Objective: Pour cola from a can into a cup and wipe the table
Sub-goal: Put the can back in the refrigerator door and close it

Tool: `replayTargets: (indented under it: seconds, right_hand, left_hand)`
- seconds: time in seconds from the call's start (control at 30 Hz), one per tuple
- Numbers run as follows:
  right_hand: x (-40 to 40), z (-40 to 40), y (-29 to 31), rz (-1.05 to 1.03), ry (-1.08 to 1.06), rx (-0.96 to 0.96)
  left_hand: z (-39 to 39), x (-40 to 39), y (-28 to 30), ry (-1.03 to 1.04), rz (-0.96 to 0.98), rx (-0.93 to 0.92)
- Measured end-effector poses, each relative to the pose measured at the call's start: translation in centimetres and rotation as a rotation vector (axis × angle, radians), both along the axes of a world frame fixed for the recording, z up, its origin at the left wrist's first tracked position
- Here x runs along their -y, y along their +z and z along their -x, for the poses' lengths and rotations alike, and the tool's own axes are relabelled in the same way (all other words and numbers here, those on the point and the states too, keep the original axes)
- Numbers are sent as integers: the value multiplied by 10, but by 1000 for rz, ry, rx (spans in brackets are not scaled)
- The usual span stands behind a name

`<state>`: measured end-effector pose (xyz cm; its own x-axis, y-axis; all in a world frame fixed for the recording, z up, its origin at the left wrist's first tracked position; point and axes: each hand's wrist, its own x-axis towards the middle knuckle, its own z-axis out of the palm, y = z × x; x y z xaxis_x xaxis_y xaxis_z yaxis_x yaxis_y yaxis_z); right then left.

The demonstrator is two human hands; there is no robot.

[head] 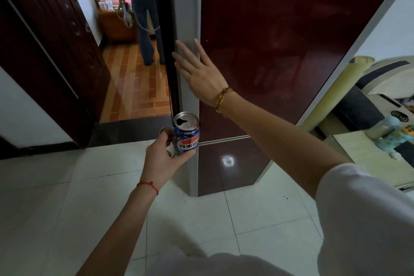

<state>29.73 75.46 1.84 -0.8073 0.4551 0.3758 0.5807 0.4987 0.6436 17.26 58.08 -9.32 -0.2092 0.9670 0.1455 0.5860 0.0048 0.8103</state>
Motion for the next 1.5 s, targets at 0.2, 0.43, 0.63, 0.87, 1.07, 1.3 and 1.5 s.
replayTargets:
  seconds: [0.2, 0.43, 0.63, 0.87, 1.07, 1.3, 1.5]
  right_hand:
    - [-2, 23, 9, -59, -135, 136]
    - [0, 34, 13, -67, -158, 152]
    - [20, 19, 1, -141, -25, 23]
    - [77, -32, -30, -132, 166, -317]
    - [134, -79, -48, -96, 184, -550]
    - [210, -143, -53, -66, 17, -847]
    - [272, -214, -52, -35, -161, -965]
  left_hand:
    - [-3, 0, 5, 25, 10, 46]
    - [-2, 7, 8, 26, -3, 80]
    - [7, 18, 6, 3, 1, 86]
    - [1, 44, 12, -42, -30, 142]
    - [-20, 71, 20, -120, -19, 129]
    - [-70, 108, 19, -202, -30, 112]
    - [-132, 147, 26, -285, -37, 141]
